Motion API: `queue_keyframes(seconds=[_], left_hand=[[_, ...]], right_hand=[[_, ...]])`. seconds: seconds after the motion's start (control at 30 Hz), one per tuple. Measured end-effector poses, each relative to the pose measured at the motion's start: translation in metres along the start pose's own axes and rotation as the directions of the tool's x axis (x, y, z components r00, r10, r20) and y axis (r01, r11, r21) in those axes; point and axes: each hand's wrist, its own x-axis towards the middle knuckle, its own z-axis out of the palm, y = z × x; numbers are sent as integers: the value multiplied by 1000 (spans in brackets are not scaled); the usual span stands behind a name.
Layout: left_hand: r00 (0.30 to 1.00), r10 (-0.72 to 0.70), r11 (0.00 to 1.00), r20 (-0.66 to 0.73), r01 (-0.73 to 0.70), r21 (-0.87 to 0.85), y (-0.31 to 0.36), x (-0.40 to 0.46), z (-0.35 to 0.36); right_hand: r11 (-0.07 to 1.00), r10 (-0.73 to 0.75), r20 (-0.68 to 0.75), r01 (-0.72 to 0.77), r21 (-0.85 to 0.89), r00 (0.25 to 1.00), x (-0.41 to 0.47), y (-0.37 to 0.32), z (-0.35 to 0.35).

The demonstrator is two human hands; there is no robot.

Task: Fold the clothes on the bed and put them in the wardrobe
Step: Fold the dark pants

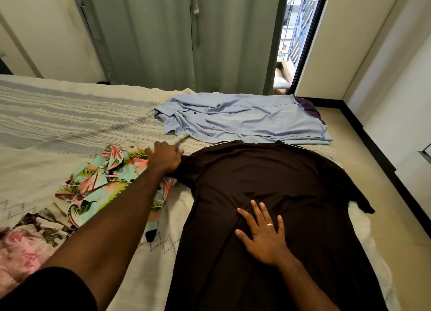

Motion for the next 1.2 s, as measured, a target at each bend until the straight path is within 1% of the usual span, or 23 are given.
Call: queue_keyframes(seconds=[0.03,0.1,0.17,0.27,0.3,0.33,0.37,0.43,0.47,0.5,0.53,0.63,0.7,0.73,0.8,0.87,0.93,0.97,1.0,1.03,1.07,1.13,1.2], left_hand=[[999,38,999,25,-38,-21,9,3,-2],[989,51,990,138,-32,-137,19,15,3],[977,34,985,211,4,-174,18,27,14],[971,40,988,237,-2,-157,19,30,17],[971,60,977,230,-10,-211,21,31,15],[970,70,950,232,6,-311,25,32,14],[972,74,890,225,37,-454,28,32,10],[972,81,677,219,107,-728,29,35,4],[969,90,581,229,136,-802,30,34,-2],[962,97,523,254,168,-836,30,35,-4],[951,111,501,288,197,-842,29,35,-7],[917,163,564,364,216,-797,20,40,-11],[912,171,654,373,178,-735,11,48,-10],[921,175,714,347,124,-689,6,51,-11],[944,199,833,262,-22,-553,-2,60,-11],[952,210,926,222,-120,-358,-10,68,-16],[935,184,976,303,-138,-167,-13,70,-30],[917,150,986,369,-113,-122,-14,70,-36],[896,127,989,425,-84,-118,-14,71,-40],[880,122,983,459,-41,-182,-15,71,-43],[867,130,955,481,21,-297,-15,69,-44],[847,162,852,507,139,-505,-14,64,-47],[856,219,755,468,155,-637,-12,60,-49]], right_hand=[[1000,-1,0,1,-1,1000,0,0,1],[1000,-2,-2,1,-3,1000,1,1,1],[1000,-3,5,3,-5,1000,1,1,2],[1000,-10,1,10,1,1000,2,2,4],[1000,-14,-7,14,4,1000,3,1,4],[1000,-15,-10,15,8,1000,3,3,6],[1000,-16,-13,16,13,1000,3,3,6],[1000,-15,-14,15,18,1000,3,4,8],[1000,-14,-13,15,17,1000,3,4,8],[1000,-14,-11,14,17,1000,3,4,8],[1000,-12,-11,12,16,1000,3,4,9],[1000,-9,-19,10,24,1000,2,4,9],[1000,-7,-18,8,25,1000,3,4,9],[1000,-7,-16,7,22,1000,3,4,9],[1000,-5,-13,5,16,1000,3,4,10],[1000,-4,-8,4,16,1000,4,4,11],[1000,-1,-8,1,16,1000,5,4,11],[1000,0,-6,0,14,1000,5,4,11],[1000,2,-2,-2,14,1000,5,5,11],[1000,2,0,-2,13,1000,5,5,11],[1000,3,1,-3,14,1000,5,5,11],[1000,4,0,-4,17,1000,5,5,11],[1000,5,1,-5,18,1000,4,4,11]])
